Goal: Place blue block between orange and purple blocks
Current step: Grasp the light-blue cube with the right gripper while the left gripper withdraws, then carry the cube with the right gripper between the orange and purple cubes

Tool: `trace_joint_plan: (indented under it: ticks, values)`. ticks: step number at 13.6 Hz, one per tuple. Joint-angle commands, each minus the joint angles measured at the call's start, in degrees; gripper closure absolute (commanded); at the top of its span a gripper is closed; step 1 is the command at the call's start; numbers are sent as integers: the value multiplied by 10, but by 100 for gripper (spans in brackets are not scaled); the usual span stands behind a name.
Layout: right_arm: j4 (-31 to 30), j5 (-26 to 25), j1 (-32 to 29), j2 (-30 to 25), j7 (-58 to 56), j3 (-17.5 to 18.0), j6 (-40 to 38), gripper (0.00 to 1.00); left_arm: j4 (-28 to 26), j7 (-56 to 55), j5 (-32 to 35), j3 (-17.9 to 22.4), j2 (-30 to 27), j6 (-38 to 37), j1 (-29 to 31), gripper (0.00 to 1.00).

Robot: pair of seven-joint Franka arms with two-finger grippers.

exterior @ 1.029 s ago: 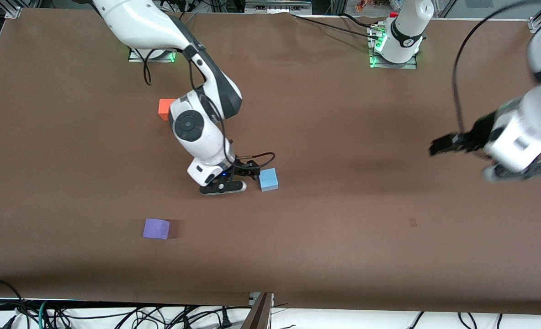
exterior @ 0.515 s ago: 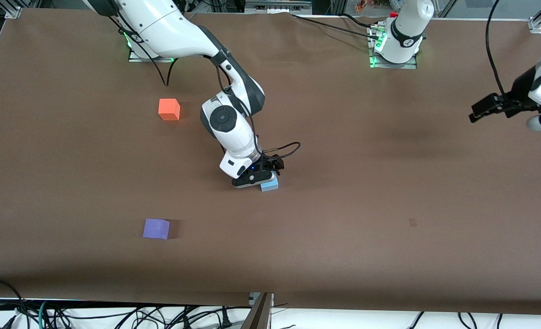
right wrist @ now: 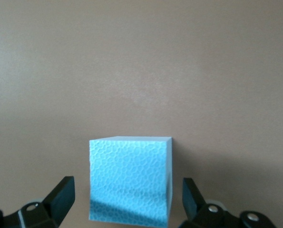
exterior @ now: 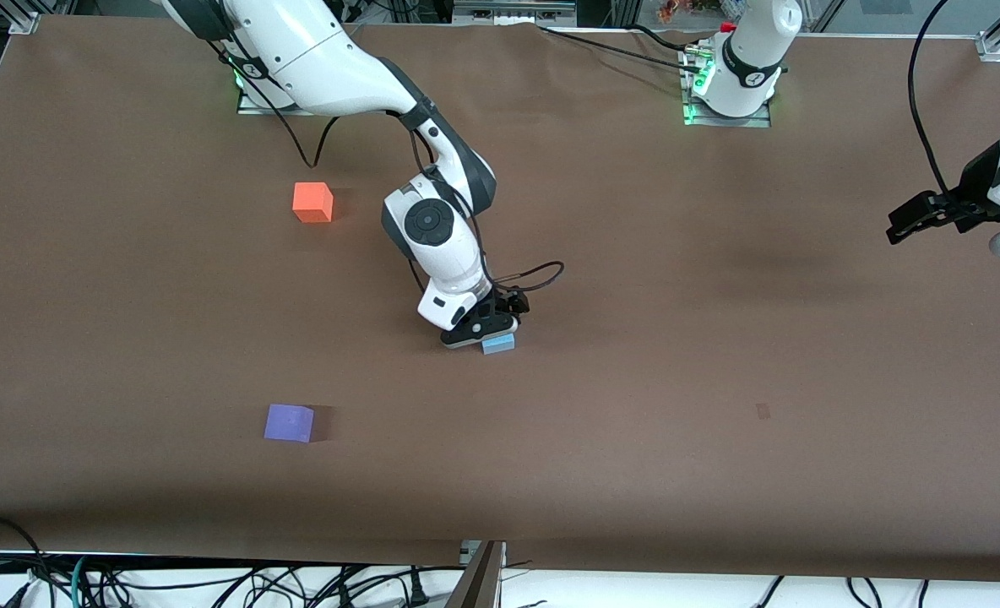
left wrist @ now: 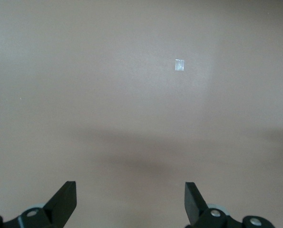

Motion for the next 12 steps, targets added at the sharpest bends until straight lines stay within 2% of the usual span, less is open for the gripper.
trace_joint_plan:
  ticks: [1,3,4,5,7,9,11,12]
  values:
    - [15,-6,12,11,3,-6,3,0,7,9,-5,-4,9,3,3,0]
    - [15,-6,17,16,5,-7,3,1,41,4,-49,-2,31,0,5,0]
    - [15,-8,17,18,8,-7,3,8,64,4,-71,0,48,-10,6,0]
    - [14,-19,17,21,8,-7,4,22,95,2,-72,1,59,-28,6,0]
    - [15,-32,15,22,8,-8,3,56,134,1,-70,1,68,-68,6,0]
    - [15,-31,14,20,7,-10,1,74,157,2,-70,4,67,-72,11,0]
    - [25,-28,12,14,6,-19,-6,76,159,3,-65,1,73,-71,10,0]
    - [45,-28,10,11,5,-20,-34,76,160,4,-67,1,74,-69,10,0]
